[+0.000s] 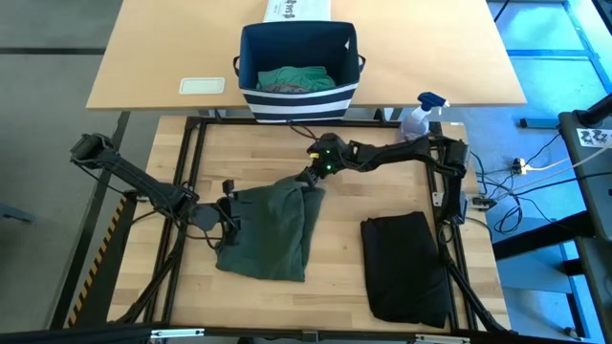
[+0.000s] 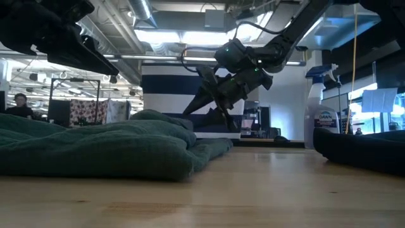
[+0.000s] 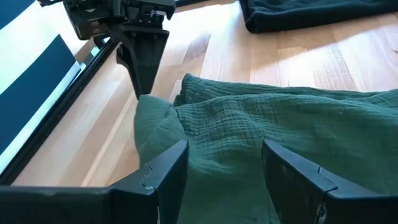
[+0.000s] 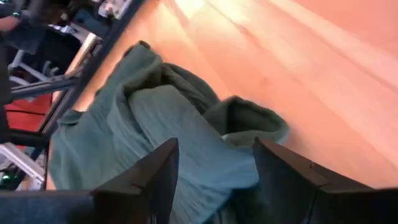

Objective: Fold Laundry from Bin
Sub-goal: Stack the folded green polo shirt on top of the folded black shirt

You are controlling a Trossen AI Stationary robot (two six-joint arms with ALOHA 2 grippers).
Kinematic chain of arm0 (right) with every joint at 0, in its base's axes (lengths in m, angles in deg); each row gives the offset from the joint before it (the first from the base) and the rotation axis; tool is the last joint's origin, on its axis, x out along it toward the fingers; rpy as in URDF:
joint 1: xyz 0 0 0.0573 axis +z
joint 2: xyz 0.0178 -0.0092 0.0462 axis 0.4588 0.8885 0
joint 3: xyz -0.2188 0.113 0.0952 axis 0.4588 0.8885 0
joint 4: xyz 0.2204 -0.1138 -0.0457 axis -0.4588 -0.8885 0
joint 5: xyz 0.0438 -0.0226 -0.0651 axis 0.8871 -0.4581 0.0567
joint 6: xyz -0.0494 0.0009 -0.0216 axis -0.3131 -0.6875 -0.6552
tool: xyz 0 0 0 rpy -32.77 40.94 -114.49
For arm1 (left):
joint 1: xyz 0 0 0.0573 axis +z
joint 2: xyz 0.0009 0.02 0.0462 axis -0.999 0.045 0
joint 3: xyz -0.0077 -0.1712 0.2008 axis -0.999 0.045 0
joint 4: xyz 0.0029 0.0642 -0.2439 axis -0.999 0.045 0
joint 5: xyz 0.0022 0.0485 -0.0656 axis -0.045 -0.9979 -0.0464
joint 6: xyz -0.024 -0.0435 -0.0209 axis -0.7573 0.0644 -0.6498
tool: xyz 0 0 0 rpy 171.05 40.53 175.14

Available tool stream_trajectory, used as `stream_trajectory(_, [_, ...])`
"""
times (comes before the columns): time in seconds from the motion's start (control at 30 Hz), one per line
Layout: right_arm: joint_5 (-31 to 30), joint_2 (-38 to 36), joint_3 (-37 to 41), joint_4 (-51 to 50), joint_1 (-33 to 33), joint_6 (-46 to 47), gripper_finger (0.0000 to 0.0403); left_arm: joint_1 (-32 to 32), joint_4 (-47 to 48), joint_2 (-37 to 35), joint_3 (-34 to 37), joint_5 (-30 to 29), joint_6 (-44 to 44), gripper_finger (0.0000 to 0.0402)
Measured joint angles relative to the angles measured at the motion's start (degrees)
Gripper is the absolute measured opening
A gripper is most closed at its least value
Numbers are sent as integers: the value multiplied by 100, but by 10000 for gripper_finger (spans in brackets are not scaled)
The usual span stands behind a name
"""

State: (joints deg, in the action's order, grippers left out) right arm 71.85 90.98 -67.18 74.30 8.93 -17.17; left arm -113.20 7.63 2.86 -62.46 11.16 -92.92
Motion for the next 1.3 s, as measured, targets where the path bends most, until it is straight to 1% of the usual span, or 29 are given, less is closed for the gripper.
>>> stream_trajectory(0.3, [39, 340, -7, 158, 149, 462, 209, 2, 101, 0, -4, 16, 3, 195])
stream_trajectory(0.43, [78, 366, -7, 224, 149, 399, 209, 2, 96, 0, -4, 24, 2, 195])
stream_trajectory(0.53, [121, 366, -7, 473, 147, 120, 209, 2, 95, 0, -4, 30, 2, 195])
stream_trajectory(0.63, [254, 366, -7, 768, 147, -641, 209, 2, 91, 0, -4, 36, 2, 195])
stream_trajectory(0.73, [258, 286, -7, 671, 136, -2017, 209, 0, 91, 0, -4, 42, -1, 195])
stream_trajectory(0.83, [-118, 91, -7, 407, 138, -3290, 209, 0, 91, 0, -4, 42, 0, 194])
stream_trajectory(0.9, [-406, 36, -13, 333, 136, -3830, 209, 4, 97, 0, -4, 42, 15, 194])
stream_trajectory(0.93, [-448, 30, -13, 311, 120, -4069, 209, 4, 100, 0, -4, 42, 44, 194])
stream_trajectory(1.03, [-281, 23, -96, 112, 71, -4508, 209, 4, 100, 0, -4, 42, 136, 194])
stream_trajectory(1.2, [-70, 130, -581, -817, 70, -5050, 209, 72, 100, 0, -4, 46, 142, 194])
stream_trajectory(1.3, [266, 300, -852, -999, 72, -5242, 209, 155, 101, 0, -4, 159, 146, 194])
